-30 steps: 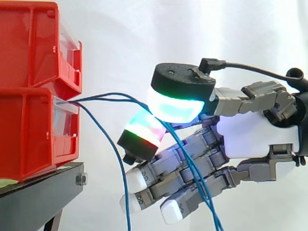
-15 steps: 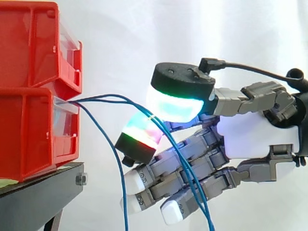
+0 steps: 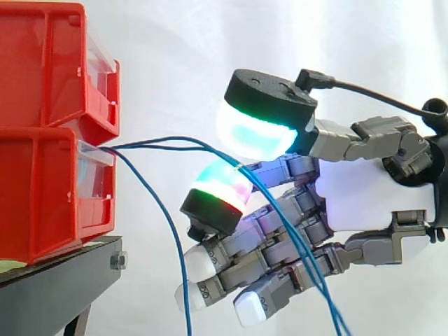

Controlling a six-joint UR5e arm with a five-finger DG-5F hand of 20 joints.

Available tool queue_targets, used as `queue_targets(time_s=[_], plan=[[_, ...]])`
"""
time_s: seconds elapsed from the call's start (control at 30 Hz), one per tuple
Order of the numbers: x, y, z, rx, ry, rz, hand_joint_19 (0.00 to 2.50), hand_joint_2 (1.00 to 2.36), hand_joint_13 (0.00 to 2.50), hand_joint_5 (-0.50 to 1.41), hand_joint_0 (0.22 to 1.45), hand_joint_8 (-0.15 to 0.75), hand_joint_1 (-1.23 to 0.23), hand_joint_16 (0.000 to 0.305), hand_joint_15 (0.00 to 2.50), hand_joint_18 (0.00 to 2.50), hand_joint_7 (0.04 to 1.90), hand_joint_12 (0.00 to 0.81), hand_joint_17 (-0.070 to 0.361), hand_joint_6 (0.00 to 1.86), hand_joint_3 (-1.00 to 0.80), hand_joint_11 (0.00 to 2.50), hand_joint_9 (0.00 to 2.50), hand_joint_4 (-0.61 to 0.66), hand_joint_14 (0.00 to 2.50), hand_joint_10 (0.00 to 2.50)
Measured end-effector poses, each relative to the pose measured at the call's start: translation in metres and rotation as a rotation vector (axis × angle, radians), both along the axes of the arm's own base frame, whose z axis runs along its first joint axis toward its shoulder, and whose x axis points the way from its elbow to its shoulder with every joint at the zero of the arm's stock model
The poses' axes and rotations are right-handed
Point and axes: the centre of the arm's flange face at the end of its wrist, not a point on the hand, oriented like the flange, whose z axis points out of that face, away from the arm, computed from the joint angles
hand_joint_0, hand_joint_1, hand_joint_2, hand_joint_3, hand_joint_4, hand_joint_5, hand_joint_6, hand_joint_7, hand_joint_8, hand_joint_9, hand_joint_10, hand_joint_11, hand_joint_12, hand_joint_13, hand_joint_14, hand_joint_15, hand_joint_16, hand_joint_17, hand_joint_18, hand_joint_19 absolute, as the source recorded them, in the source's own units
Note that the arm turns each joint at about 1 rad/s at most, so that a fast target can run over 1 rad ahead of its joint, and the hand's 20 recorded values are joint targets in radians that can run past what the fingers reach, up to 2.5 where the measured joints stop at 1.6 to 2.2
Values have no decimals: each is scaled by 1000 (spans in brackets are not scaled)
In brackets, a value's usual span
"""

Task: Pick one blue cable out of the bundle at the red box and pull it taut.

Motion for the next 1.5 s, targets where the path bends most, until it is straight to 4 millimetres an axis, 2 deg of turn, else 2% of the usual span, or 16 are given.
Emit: queue_targets(time_s=[0.23,0.33,0.4,0.47,0.6,0.77,0.97,1.23,1.5], plan=[[0,0,0,0,-1,-1,429,1016,503,-137,587,315,-809,55,162,669,1305,402,124,784,-268,528,765,135,4,15],[0,0,0,0,-1,-2,440,1017,506,-132,576,300,-765,55,153,666,1245,400,124,787,-244,481,777,93,4,14],[0,0,0,0,0,-2,451,1017,504,-93,568,288,-728,55,147,655,1332,399,123,674,-249,434,785,117,4,11],[0,0,0,0,0,-2,450,1018,503,-83,567,283,-715,55,147,653,1348,398,123,647,-248,437,787,128,6,12],[0,0,0,0,-1,-2,457,1017,498,-43,573,274,-681,54,151,641,1524,395,122,509,-243,422,800,180,4,11],[0,0,0,0,-1,-1,461,1018,495,-43,586,278,-677,54,152,631,1454,394,121,502,-229,453,808,229,4,12],[0,0,0,-1,-2,-1,446,1016,492,-62,584,298,-760,55,161,640,1540,402,123,501,-256,476,775,234,5,13],[0,0,0,0,-1,1,427,1011,481,-102,590,305,-830,55,158,638,1431,404,124,608,-346,509,743,204,5,13],[0,0,0,0,1,2,382,1005,481,-160,661,311,-903,55,136,656,1231,405,123,752,-437,537,702,213,4,14]])
